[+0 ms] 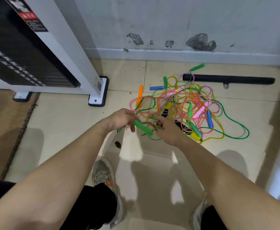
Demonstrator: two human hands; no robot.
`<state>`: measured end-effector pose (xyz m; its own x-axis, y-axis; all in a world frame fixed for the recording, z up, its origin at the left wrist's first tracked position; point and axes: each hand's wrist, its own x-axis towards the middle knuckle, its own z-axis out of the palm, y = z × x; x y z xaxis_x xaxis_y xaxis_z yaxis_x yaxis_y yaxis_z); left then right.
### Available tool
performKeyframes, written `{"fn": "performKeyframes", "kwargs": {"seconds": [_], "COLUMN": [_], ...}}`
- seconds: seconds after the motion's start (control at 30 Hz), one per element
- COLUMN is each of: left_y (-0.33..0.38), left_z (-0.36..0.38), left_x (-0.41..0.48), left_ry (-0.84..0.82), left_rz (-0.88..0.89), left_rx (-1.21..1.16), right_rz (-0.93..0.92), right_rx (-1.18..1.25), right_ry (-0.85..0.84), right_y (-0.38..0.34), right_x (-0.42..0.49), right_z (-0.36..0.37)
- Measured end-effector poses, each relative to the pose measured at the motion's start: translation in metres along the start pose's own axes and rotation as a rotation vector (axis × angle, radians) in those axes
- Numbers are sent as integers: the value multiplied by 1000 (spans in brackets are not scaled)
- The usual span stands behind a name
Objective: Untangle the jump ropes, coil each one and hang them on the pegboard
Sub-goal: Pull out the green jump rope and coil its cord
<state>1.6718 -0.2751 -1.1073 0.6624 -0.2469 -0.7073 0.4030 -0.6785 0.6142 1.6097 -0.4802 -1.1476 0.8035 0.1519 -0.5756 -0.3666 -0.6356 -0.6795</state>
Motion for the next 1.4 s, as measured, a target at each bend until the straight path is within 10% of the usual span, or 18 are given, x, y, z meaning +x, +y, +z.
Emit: {"fn": "performKeyframes", "kwargs": {"seconds": [0.43, 0.67, 0.87, 1.1, 1.4], "left_y": [89, 53, 119, 174, 113], "left_z": [-19, -34, -16, -17, -20], "left_x": [-137, -125, -174, -204, -161], "left_ry": [88, 341, 123, -50, 271], "left_rz": [419, 211, 302, 388, 94], "left_rx": [-3, 281, -464, -880, -11], "right_rz": [-387, -409, -150, -188, -168], "right_rx": [387, 884, 754, 1021, 375], "right_ry": [83, 310, 491, -66, 374], "right_y": [-114, -129, -109, -116, -109], "right_x": [-146, -181, -173, -176, -161], "right_z": [-101, -140, -124, -88, -101]}}
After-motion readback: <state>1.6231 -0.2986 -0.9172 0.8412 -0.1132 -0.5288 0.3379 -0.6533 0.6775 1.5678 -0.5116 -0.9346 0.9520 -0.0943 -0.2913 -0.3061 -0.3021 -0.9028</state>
